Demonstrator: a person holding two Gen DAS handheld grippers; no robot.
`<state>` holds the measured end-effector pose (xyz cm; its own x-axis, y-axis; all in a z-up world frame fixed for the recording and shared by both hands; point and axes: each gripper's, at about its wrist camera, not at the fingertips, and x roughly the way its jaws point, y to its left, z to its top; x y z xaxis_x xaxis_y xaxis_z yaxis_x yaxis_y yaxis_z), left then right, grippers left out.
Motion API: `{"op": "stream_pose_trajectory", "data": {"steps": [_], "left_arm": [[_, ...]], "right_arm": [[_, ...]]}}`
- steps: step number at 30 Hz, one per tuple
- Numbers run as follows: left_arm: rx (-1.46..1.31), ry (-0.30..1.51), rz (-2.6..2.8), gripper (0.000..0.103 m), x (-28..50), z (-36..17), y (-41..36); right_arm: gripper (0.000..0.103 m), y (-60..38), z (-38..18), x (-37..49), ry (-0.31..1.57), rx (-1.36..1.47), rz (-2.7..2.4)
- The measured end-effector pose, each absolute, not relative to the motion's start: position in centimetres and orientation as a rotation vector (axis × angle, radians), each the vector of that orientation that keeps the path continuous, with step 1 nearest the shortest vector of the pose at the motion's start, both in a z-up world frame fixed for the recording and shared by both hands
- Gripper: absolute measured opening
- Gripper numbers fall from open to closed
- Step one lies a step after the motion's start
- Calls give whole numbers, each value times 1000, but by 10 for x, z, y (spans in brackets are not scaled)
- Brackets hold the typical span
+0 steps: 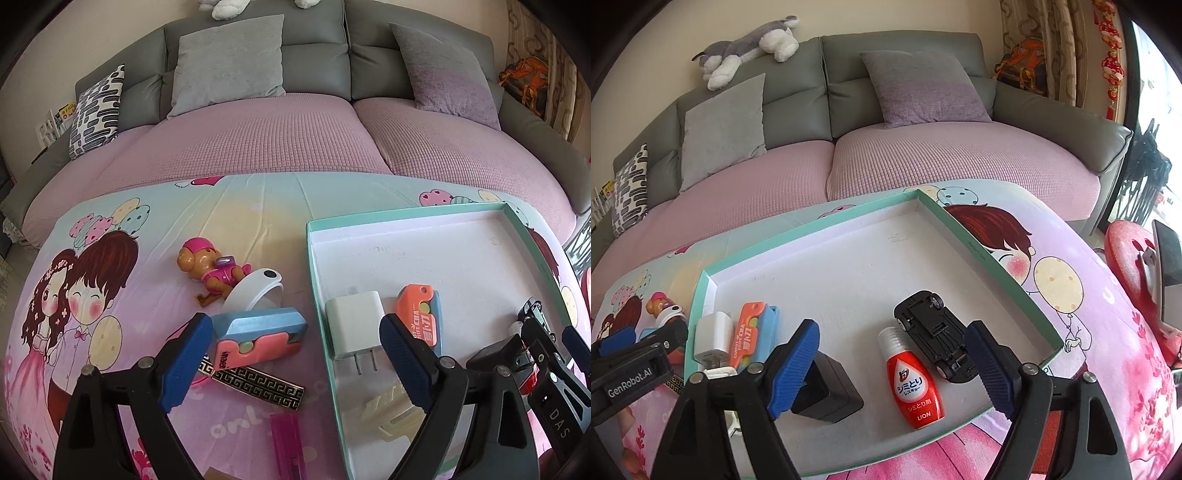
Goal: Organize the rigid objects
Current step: 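Move the left tool to the pink watch and the right tool to the purple tube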
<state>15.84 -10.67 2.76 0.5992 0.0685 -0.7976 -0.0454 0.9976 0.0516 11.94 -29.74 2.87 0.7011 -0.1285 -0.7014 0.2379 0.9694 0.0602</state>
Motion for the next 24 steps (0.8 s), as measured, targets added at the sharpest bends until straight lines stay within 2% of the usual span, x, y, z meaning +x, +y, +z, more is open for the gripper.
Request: {"op": "stream_pose_trajectory", "data": {"steps": [1, 3, 9, 12, 24], "left_arm": [[28, 928, 73, 92, 159, 27, -106], [32, 934, 88, 92, 160, 26, -104], [18, 932, 121, 93, 159, 24, -94], [1, 918, 133, 99, 158, 25, -90], [-47, 875, 149, 100, 154, 38, -76]], "right_arm": [[99, -297, 29, 120, 768, 147, -205], [103, -296, 29, 119, 764, 137, -207], [103, -295, 28, 120, 761, 130, -207], [103, -295, 29, 120, 757, 132, -207], [103, -292, 37, 116, 734, 134, -193]]}}
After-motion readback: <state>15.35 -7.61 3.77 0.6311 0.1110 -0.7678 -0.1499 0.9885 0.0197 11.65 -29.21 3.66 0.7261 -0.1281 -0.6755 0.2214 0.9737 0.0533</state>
